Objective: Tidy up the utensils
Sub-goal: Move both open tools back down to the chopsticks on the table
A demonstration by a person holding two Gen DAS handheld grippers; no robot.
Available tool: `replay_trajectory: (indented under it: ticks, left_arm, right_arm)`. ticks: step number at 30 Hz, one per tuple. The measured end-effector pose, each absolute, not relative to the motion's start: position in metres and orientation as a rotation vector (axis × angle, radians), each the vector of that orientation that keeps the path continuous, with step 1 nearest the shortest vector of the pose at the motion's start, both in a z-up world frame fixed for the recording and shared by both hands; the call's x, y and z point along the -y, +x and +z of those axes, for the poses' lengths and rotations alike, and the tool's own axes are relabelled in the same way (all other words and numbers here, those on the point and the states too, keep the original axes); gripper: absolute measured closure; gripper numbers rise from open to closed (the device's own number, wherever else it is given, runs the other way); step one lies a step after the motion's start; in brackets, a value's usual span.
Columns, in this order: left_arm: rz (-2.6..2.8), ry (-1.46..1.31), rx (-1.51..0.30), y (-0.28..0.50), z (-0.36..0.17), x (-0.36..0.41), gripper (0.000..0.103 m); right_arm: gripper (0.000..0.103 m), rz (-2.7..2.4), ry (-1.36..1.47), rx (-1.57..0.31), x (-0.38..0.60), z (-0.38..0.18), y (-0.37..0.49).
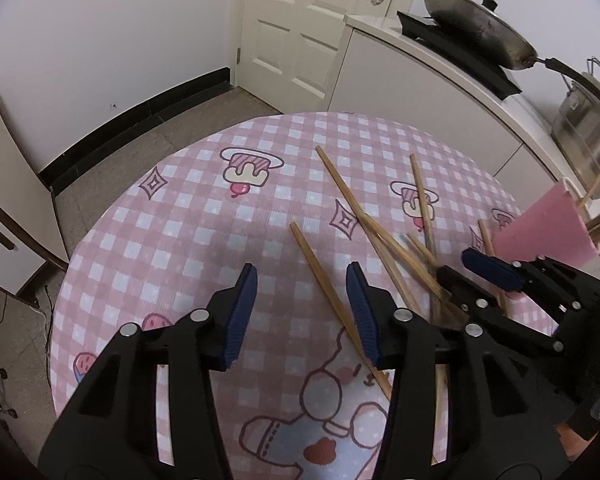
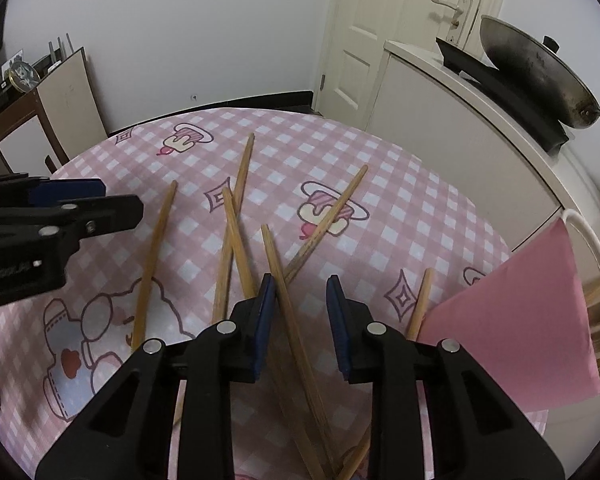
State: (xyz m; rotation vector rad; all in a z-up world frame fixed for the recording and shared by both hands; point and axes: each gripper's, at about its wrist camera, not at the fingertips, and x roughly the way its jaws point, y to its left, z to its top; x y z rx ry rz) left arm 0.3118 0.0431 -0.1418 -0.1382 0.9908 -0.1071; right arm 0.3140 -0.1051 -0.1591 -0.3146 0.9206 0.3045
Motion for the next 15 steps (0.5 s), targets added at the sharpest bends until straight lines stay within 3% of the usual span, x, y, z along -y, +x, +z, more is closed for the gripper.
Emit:
replay_trajectory:
  ticks: [8, 15]
  left_arm:
    - [-0.085, -0.114, -1.031, 0.327, -0.152, -0.034, 0.066]
    - [-0.034, -0.072, -1.059, 0.341, -0.161, -0.028, 0.071]
  right_arm:
    - [0.083, 0.307, -0.313, -0.960, 0.110, -0.166, 0.317]
    - [0.092, 0.315, -0.304, -0.967, 0.114, -0.169, 0.322]
